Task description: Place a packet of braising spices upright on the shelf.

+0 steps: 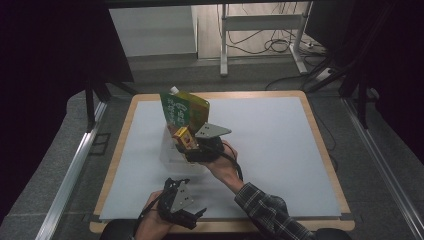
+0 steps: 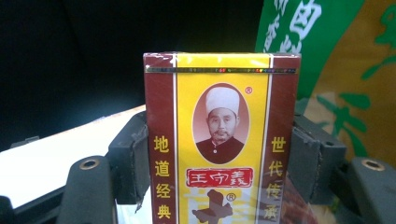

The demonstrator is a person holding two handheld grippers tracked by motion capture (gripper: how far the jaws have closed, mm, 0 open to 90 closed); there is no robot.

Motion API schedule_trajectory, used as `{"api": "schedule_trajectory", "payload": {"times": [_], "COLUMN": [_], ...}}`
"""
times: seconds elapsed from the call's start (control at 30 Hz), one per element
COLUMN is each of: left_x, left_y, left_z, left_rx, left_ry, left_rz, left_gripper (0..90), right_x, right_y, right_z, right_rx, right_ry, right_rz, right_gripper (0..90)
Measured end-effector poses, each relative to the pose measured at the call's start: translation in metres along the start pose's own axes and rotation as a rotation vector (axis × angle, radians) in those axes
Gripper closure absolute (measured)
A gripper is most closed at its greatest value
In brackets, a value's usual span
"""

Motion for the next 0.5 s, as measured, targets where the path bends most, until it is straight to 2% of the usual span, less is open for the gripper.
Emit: {"api": "schedule_trajectory", "payload": {"times": [0.27,0.5], "left_x": [0.001,0.001], "left_y": [0.001,0.001], "left_z": [0.0,0.0], "left_rx": [-0.006,-0.01], "left_ry": [0.004,0.005], "left_rz": [-0.002,-0.004], "left_gripper": [1.2,1.2], "right_x": [0.005,0.008], "right_y": [-0.013,-0.021], "right_z": [-0.008,-0.016], "right_rx": [0.01,-0.024], "right_ry": [0.042,0.044], "right_rz": [-0.007,-0.002], "right_gripper": [31.9,32.0]}}
Point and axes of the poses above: each handheld gripper's, and its own axes: y roughly forward along the jaws, z roughly out of its top, x roughly to its right, the point moved 2 cm from there along y, roughly forward along the jaws, and after that the axes turned 11 degrees about x, right-handed, at the moved point
